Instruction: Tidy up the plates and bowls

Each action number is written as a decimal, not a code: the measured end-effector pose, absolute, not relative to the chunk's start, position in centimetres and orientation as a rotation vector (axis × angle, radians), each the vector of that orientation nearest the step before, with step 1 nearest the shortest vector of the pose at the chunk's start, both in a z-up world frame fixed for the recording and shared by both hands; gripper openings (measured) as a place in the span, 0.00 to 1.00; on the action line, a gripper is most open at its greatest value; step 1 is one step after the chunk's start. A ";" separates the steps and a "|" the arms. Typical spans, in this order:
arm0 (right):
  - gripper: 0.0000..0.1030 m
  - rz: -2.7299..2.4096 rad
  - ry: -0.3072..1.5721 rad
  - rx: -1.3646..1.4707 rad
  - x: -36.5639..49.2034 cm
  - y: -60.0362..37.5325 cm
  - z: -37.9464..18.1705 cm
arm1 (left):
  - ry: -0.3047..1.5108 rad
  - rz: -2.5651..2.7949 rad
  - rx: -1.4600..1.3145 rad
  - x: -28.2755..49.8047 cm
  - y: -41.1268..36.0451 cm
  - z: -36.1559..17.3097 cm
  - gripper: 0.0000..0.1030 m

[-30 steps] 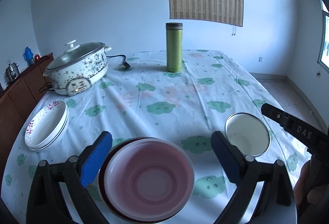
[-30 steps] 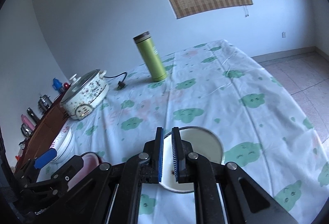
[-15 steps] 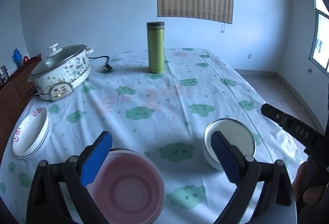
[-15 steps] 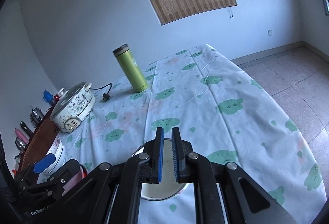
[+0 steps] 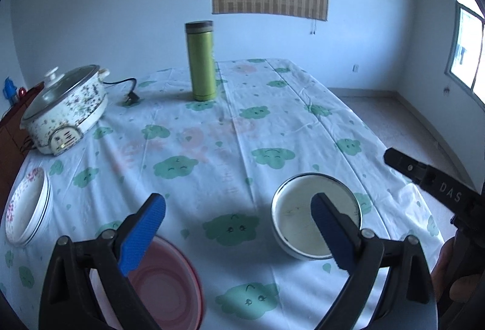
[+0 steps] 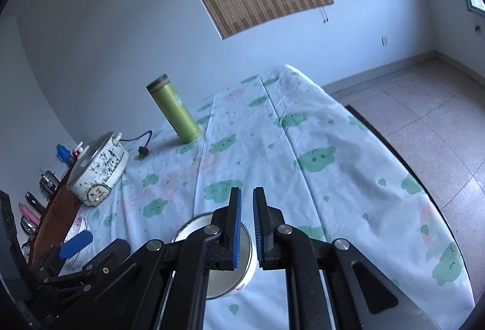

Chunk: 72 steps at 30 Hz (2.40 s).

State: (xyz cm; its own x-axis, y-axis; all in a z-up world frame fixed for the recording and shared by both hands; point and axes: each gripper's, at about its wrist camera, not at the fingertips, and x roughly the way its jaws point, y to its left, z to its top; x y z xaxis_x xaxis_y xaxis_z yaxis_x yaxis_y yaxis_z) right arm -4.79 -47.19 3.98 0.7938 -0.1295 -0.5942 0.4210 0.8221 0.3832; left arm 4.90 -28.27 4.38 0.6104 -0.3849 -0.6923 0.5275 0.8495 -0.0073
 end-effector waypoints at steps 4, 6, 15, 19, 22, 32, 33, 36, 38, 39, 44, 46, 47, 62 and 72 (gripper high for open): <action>0.09 -0.284 0.636 0.572 -4.0 -47.7 2.7 | 0.772 -0.541 0.200 5.3 -29.4 4.0 0.95; 0.09 -0.269 0.656 0.604 -3.8 -47.9 2.1 | 0.799 -0.551 0.179 5.8 -29.6 3.6 0.95; 0.09 -0.259 0.730 0.623 -2.9 -47.7 0.7 | 0.898 -0.571 0.149 7.1 -30.4 1.9 0.89; 0.09 -0.253 0.769 0.648 -2.5 -47.8 -0.1 | 0.910 -0.554 0.177 7.2 -30.9 1.4 0.89; 0.09 -0.253 0.781 0.679 -2.5 -48.1 -0.6 | 0.927 -0.542 0.203 7.3 -31.2 0.8 0.80; 0.09 -0.250 0.793 0.681 -2.2 -47.8 -0.9 | 0.957 -0.532 0.226 7.7 -31.8 -0.6 0.78; 0.09 -0.252 0.790 0.679 -2.2 -47.9 -0.8 | 0.956 -0.531 0.224 7.7 -31.8 -0.6 0.76; 0.09 -0.285 0.770 0.664 -2.6 -48.0 -0.4 | 0.960 -0.526 0.226 7.9 -31.8 -0.8 0.73; 0.09 -0.290 0.767 0.671 -2.6 -48.2 -0.4 | 0.964 -0.521 0.225 8.0 -31.9 -1.0 0.73; 0.09 -0.287 0.771 0.676 -2.6 -48.3 -0.5 | 0.967 -0.519 0.225 8.1 -31.9 -1.1 0.72; 0.09 -0.259 0.786 0.685 -2.3 -48.1 -0.9 | 0.973 -0.515 0.233 8.1 -32.1 -1.6 0.70; 0.09 -0.257 0.783 0.688 -2.3 -48.1 -0.9 | 0.974 -0.515 0.234 8.1 -32.1 -1.6 0.70; 0.09 -0.255 0.780 0.689 -2.2 -48.0 -0.8 | 0.974 -0.516 0.232 8.1 -32.1 -1.6 0.70; 0.09 -0.240 0.843 0.644 -1.5 -47.3 -1.7 | 1.008 -0.527 0.250 8.5 -33.0 -2.9 0.32; 0.09 -0.242 0.874 0.611 -1.2 -46.9 -2.3 | 1.018 -0.548 0.233 8.2 -33.2 -3.2 0.18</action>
State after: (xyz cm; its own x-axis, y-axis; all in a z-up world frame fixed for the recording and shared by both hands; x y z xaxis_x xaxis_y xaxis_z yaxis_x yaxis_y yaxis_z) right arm -1.19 -46.88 -2.28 0.6285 0.0446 -0.7766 0.4382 0.8046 0.4008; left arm 8.19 -33.22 -3.18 0.4053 -0.3241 -0.8548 0.5354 0.8421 -0.0654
